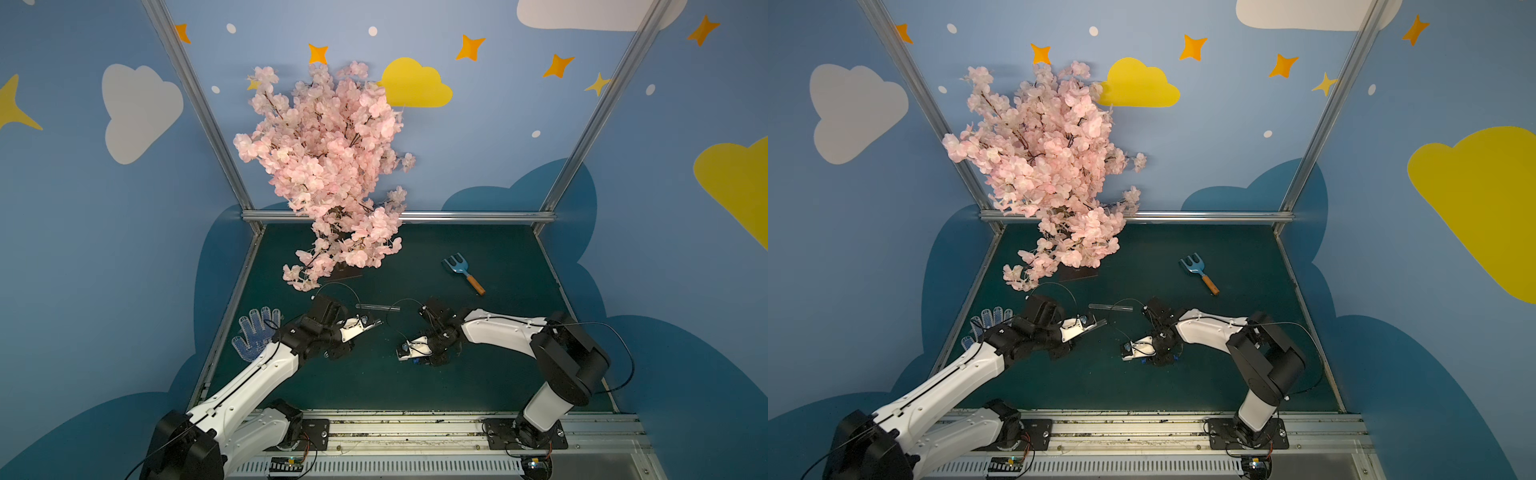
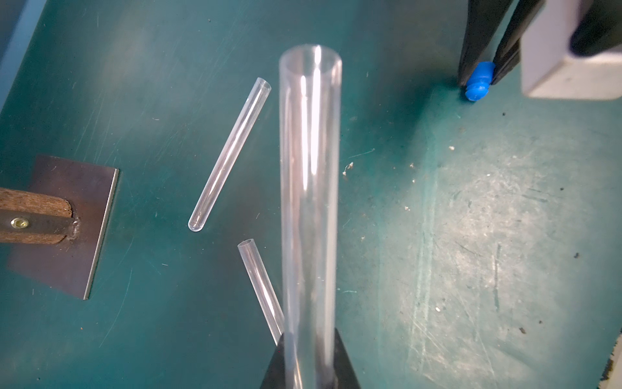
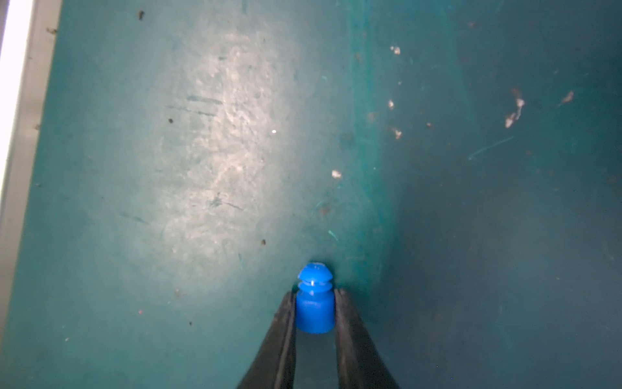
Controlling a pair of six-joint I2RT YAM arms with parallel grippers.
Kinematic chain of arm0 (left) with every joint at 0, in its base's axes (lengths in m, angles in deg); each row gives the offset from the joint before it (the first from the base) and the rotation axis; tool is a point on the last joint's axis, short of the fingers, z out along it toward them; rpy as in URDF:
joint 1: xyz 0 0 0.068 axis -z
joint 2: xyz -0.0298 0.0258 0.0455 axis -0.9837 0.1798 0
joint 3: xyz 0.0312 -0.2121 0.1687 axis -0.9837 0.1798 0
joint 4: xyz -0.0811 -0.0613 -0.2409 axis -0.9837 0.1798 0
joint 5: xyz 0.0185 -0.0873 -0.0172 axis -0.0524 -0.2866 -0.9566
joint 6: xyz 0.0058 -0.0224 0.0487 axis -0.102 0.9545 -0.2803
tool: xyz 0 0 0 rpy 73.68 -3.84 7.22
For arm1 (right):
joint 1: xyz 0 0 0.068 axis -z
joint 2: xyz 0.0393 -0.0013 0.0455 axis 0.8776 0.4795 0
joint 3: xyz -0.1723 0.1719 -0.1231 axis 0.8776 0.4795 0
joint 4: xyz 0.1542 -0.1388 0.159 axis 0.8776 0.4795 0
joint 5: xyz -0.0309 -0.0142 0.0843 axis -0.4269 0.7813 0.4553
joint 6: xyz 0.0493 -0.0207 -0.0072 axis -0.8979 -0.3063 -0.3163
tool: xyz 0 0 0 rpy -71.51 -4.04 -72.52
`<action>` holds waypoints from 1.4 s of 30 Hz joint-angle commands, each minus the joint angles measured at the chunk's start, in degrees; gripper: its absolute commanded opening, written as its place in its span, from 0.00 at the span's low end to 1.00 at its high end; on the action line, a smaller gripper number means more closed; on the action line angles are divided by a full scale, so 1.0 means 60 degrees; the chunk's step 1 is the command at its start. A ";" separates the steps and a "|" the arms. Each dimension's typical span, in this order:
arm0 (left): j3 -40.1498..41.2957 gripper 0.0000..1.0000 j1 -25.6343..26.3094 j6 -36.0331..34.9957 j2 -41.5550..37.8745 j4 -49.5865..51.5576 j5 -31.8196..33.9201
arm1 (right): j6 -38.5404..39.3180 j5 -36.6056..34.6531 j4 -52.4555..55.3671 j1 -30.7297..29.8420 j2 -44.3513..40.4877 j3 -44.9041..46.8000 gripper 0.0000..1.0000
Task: Insert stoppers into test tubes
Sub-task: Pick up the stopper from the center of the board.
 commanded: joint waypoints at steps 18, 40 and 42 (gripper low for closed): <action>0.0302 0.02 0.0053 -0.0585 -0.0437 -0.0254 -0.0445 | -0.0461 0.0301 0.0147 0.0080 -0.0586 0.0043 0.13; 0.0613 0.02 0.2580 -0.2700 0.0633 -0.1945 0.1634 | -0.1956 0.1720 -0.0489 0.0577 -0.2180 0.0270 0.13; 0.0555 0.02 0.2741 -0.2680 0.0883 -0.2063 0.1935 | -0.2079 0.1737 -0.0591 0.0582 -0.2209 0.0255 0.13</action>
